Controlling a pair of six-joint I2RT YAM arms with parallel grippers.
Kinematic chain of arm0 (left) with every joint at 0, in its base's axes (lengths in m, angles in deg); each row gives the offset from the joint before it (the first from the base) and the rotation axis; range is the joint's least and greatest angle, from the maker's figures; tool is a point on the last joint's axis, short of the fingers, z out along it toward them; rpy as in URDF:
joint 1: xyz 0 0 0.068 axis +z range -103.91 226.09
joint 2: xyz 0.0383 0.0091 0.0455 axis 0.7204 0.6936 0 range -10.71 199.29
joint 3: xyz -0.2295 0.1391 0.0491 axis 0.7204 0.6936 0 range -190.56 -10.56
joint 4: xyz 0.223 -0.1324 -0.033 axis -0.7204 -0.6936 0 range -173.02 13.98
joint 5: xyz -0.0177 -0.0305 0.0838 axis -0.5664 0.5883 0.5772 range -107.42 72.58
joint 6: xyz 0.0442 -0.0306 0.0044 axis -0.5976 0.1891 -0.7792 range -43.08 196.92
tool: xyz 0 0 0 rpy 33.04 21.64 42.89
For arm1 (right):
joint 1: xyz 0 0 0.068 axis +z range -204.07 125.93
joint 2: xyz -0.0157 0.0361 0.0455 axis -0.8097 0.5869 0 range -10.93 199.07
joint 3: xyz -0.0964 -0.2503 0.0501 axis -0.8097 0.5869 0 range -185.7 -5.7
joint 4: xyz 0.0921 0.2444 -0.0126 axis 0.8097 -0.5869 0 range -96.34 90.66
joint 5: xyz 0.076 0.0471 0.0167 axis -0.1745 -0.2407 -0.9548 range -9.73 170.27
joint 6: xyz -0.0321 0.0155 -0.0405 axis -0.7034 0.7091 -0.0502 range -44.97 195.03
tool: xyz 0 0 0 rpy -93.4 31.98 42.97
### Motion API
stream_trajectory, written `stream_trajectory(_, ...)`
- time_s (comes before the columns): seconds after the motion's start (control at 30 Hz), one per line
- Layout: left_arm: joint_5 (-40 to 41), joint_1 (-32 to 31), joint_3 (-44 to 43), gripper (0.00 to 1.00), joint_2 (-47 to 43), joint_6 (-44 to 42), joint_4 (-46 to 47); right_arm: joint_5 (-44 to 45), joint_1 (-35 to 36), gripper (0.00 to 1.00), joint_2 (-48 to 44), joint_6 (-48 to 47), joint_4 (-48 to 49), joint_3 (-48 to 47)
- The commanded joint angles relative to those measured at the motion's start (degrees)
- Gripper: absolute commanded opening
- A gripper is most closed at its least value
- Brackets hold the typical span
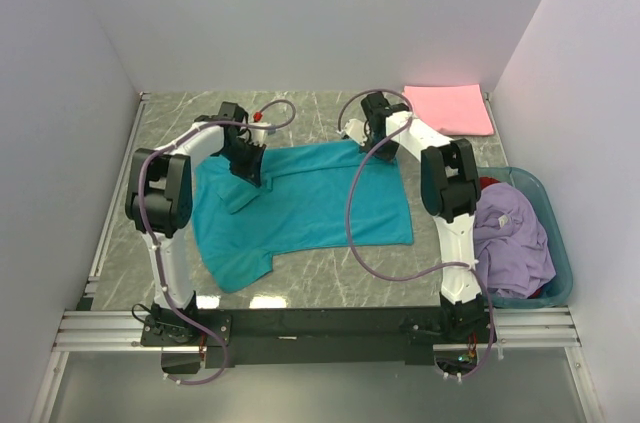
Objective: Fold and stack the t-shirts
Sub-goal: Fold the tshirt
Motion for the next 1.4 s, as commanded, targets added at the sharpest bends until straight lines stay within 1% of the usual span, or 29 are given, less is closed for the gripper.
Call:
stream_trajectory(0.0, 0.5, 0.4, -0.3, 0.00, -5.2, -2.0, -2.5, -0.3, -1.1, 0.00, -5.6, -1.2, -1.5, 1.4)
stream_trajectory(0.33, 0.8, 0.7, 1.4, 0.00, -4.1, -2.3, -2.1, -0.9, -0.9, 0.00, -6.3, -0.9, -1.8, 5.2)
stream_trajectory(0.37, 0.9, 0.7, 1.2, 0.07, -4.0, -2.2, -2.2, -0.5, -1.0, 0.02, -5.9, -0.9, -2.1, 5.0)
stream_trajectory(0.4, 0.6, 0.9, 0.9, 0.14, -3.4, -2.5, -2.6, -0.3, -1.0, 0.06, -5.6, -0.9, -2.5, 4.7)
stream_trajectory(0.43, 0.2, 1.1, 0.6, 0.21, -3.4, -2.8, -3.7, -0.5, -1.1, 0.16, -5.4, -0.5, -3.0, 4.1)
stream_trajectory(0.47, -1.2, 1.5, 0.1, 0.33, -3.9, -2.9, -4.0, -1.5, -1.2, 0.22, -5.1, -0.3, -4.4, 2.6)
stream_trajectory(0.5, -2.1, 3.1, -0.1, 0.38, -4.3, -2.9, -4.3, -2.7, -1.3, 0.27, -5.2, 0.1, -5.3, 1.3)
stream_trajectory(0.57, -3.7, 5.0, -1.3, 0.44, -5.0, -3.0, -5.2, -4.7, -1.7, 0.36, -5.4, 2.1, -7.4, -2.5)
stream_trajectory(0.6, -4.8, 7.2, -1.6, 0.44, -5.6, -3.2, -5.5, -6.2, -1.7, 0.39, -5.4, 2.9, -8.0, -3.8)
stream_trajectory(0.63, -5.3, 8.3, -1.8, 0.44, -5.9, -3.2, -5.5, -6.4, -1.7, 0.58, -5.3, 4.3, -8.4, -4.9)
stream_trajectory(0.67, -5.1, 9.2, -1.7, 0.46, -6.2, -2.9, -5.0, -6.4, -1.5, 0.62, -5.0, 4.9, -8.2, -6.3)
stream_trajectory(0.7, -4.5, 10.6, -1.5, 0.45, -6.1, -2.9, -4.6, -6.5, -1.5, 0.62, -4.8, 5.5, -7.7, -6.8)
stream_trajectory(0.77, -4.4, 11.2, -0.7, 0.44, -4.9, -2.6, -3.7, -4.7, -1.1, 0.62, -3.0, 7.2, -6.4, -7.7)
stream_trajectory(0.8, -4.5, 13.7, -0.4, 0.43, -4.4, -2.2, -3.3, -4.0, -1.0, 0.57, -2.1, 7.2, -6.5, -8.2)
stream_trajectory(0.87, -4.4, 15.0, -0.2, 0.41, -2.5, -1.8, -3.0, -1.9, -0.4, 0.49, 0.6, 7.5, -6.6, -9.2)
stream_trajectory(0.9, -4.5, 16.0, -0.1, 0.40, -2.0, -1.7, -2.7, -0.9, 0.0, 0.41, 1.4, 7.4, -6.4, -9.2)
stream_trajectory(0.97, -4.2, 16.8, 0.1, 0.38, -0.9, -1.2, -2.2, 1.4, 0.3, 0.35, 2.8, 7.3, -5.1, -8.5)
stream_trajectory(1.0, -4.1, 17.3, 0.0, 0.38, -0.5, -0.9, -1.8, 1.9, 0.6, 0.29, 3.0, 6.8, -4.5, -8.2)
stream_trajectory(1.03, -3.9, 17.5, 0.1, 0.37, -0.3, -1.0, -1.7, 2.3, 0.7, 0.27, 3.5, 6.5, -3.9, -7.9)
stream_trajectory(1.07, -3.5, 17.6, -0.1, 0.36, 0.2, -0.8, -1.5, 3.3, 0.9, 0.26, 3.7, 6.3, -3.0, -7.6)
stream_trajectory(1.13, -3.0, 17.9, -0.2, 0.36, 0.7, -0.5, -1.1, 4.3, 1.2, 0.21, 4.9, 5.7, -2.5, -7.7)
stream_trajectory(1.23, -1.5, 18.2, -0.7, 0.35, 2.4, 0.1, -0.7, 5.6, 1.4, 0.20, 6.6, 5.0, -2.6, -9.4)
stream_trajectory(1.37, -0.5, 19.3, -2.8, 0.34, 6.1, 1.6, 0.6, 8.2, 1.5, 0.21, 9.3, 3.9, -2.8, -14.7)
